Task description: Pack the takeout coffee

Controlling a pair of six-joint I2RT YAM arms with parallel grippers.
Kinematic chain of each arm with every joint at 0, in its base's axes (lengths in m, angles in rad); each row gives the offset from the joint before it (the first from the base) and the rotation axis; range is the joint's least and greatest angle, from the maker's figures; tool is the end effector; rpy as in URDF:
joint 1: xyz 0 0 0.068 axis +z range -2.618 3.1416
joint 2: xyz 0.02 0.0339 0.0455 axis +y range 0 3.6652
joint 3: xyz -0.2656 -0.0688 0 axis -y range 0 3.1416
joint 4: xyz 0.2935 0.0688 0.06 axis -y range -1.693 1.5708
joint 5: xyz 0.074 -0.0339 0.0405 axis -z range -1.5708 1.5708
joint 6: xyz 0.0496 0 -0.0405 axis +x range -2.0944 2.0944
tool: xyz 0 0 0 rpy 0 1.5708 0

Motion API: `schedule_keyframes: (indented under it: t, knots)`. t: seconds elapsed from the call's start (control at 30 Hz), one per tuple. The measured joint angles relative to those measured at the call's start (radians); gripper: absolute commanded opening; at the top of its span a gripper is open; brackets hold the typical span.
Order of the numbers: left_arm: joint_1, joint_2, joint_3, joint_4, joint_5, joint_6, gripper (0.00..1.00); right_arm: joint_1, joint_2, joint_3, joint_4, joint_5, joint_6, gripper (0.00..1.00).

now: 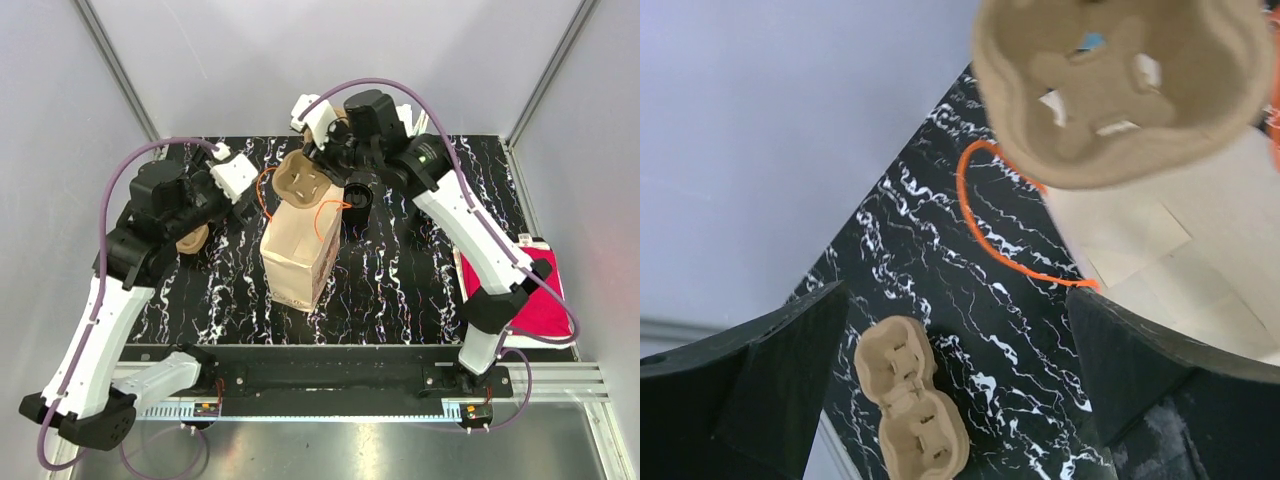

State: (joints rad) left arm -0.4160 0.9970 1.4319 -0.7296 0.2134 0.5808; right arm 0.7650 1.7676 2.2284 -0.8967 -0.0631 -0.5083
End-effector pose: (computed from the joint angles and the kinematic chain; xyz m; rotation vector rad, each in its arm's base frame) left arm 0.2097 -0.1041 0.4791 1.0154 1.5578 -0.0847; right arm 0.3009 0.2932 0.5061 -1.2291 1.5943 0.2272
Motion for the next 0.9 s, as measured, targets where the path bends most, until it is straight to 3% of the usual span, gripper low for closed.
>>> schedule_keyframes:
  t: [0.3,0.9]
  knots:
    - [0.115,0.034,-0.068,0.158,0.002,-0.12,0.99,0.036,0.066,0.064,-0.055,0.026,-0.003,0.36]
    - [0.126,0.156,-0.052,0.214,0.166,-0.177,0.99,0.097,0.064,-0.056,-0.086,0.084,-0.024,0.36]
